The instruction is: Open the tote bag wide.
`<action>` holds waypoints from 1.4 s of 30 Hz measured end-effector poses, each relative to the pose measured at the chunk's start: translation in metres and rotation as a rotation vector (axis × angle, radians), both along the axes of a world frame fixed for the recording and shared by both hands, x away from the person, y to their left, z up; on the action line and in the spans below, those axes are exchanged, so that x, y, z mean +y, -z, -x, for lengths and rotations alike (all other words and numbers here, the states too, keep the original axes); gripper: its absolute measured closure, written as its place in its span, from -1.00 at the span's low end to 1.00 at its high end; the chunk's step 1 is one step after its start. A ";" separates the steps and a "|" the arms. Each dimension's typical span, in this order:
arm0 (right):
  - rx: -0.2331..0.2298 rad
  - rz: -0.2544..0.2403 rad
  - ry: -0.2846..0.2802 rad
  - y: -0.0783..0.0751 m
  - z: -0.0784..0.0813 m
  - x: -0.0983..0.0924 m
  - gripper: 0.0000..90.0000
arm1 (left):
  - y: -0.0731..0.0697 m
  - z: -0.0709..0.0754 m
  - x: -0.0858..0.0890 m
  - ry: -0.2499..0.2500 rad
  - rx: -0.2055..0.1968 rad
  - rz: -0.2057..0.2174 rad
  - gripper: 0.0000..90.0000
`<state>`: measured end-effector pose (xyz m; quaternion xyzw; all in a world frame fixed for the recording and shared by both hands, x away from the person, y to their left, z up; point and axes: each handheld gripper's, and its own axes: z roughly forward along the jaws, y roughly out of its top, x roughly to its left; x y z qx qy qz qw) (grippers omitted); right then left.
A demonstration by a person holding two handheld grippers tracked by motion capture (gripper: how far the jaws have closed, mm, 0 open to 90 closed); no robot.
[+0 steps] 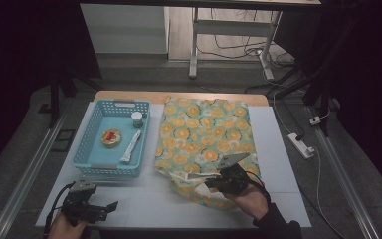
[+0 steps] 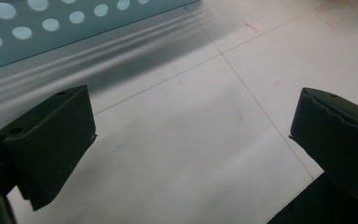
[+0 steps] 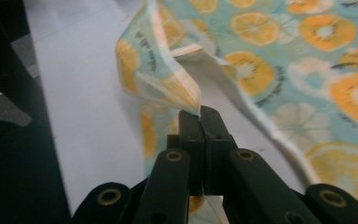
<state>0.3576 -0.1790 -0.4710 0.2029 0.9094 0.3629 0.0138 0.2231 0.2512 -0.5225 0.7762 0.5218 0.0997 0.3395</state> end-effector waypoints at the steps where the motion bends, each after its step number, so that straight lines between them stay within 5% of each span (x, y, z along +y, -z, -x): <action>1: 0.000 -0.001 0.014 -0.001 -0.008 -0.001 0.98 | 0.000 0.000 0.000 0.000 0.000 0.001 -1.00; 21: -0.032 -0.007 0.090 -0.014 -0.080 0.010 0.98 | 0.000 0.000 0.001 -0.003 0.003 0.009 -0.99; 42: -0.067 -0.003 0.183 -0.006 -0.148 0.017 0.98 | 0.001 -0.001 0.003 -0.004 0.009 0.021 -0.99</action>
